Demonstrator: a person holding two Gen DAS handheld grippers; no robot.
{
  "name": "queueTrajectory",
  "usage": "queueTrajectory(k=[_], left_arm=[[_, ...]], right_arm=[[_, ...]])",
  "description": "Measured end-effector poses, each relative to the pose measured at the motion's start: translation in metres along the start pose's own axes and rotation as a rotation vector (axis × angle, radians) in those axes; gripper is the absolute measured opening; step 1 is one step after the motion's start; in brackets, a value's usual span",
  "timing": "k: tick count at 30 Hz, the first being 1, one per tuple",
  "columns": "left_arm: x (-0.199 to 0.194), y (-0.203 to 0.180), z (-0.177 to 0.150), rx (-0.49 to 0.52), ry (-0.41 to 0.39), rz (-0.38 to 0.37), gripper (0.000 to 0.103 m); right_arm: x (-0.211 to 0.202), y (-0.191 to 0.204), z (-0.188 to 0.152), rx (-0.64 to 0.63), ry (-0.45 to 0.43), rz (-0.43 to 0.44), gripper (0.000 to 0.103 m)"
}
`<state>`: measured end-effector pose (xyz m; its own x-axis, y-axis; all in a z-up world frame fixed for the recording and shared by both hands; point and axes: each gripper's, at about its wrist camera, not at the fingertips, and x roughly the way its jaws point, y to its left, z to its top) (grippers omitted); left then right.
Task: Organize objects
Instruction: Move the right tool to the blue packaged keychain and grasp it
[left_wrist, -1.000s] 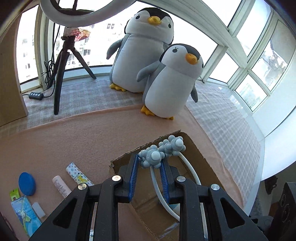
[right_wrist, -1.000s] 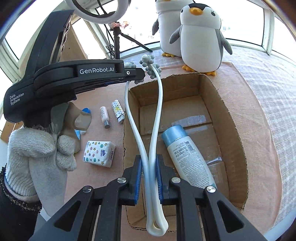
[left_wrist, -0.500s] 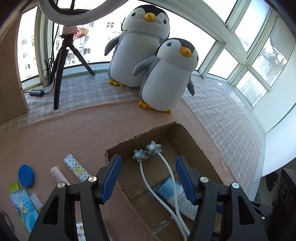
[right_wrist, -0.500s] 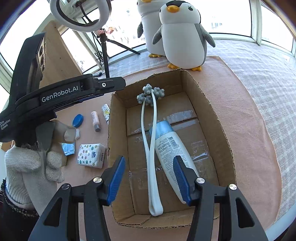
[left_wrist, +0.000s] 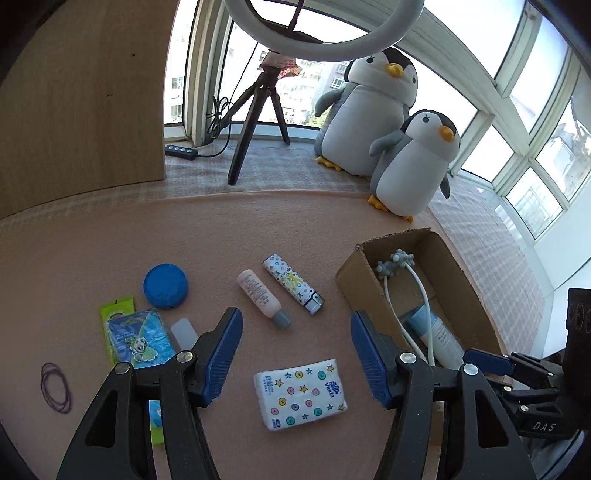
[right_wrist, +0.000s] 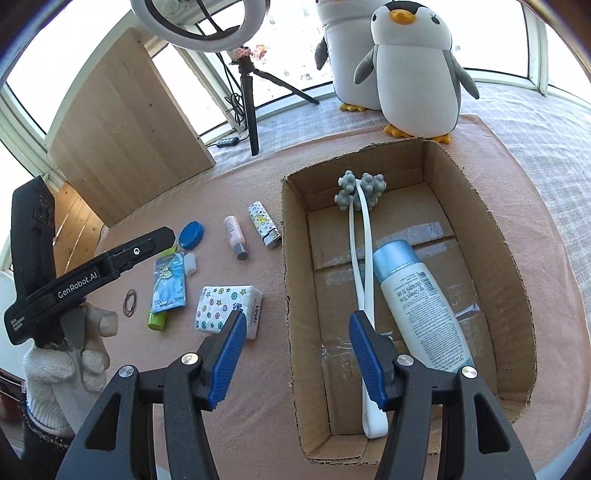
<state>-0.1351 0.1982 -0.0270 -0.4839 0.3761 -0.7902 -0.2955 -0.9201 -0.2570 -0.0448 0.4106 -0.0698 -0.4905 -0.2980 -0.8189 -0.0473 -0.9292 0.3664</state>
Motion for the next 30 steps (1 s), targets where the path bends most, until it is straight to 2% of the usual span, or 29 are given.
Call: queueTrajectory(k=[6, 14, 20, 30], left_arm=[[-0.016, 0.063, -0.023, -0.063, 0.018, 0.069, 0.065], [-0.021, 0.119, -0.042, -0.12, 0.052, 0.08, 0.065], [-0.014, 0.132, -0.047, -0.115, 0.081, 0.053, 0.064], [0.0, 0.129, -0.047, -0.082, 0.112, 0.001, 0.062]], right_arm=[[0.019, 0.037, 0.012, -0.019, 0.033, 0.079, 0.054], [0.071, 0.091, 0.024, -0.052, 0.133, 0.164, 0.054], [0.112, 0.117, 0.032, -0.039, 0.213, 0.199, 0.055], [0.164, 0.139, 0.04, -0.032, 0.294, 0.193, 0.055]])
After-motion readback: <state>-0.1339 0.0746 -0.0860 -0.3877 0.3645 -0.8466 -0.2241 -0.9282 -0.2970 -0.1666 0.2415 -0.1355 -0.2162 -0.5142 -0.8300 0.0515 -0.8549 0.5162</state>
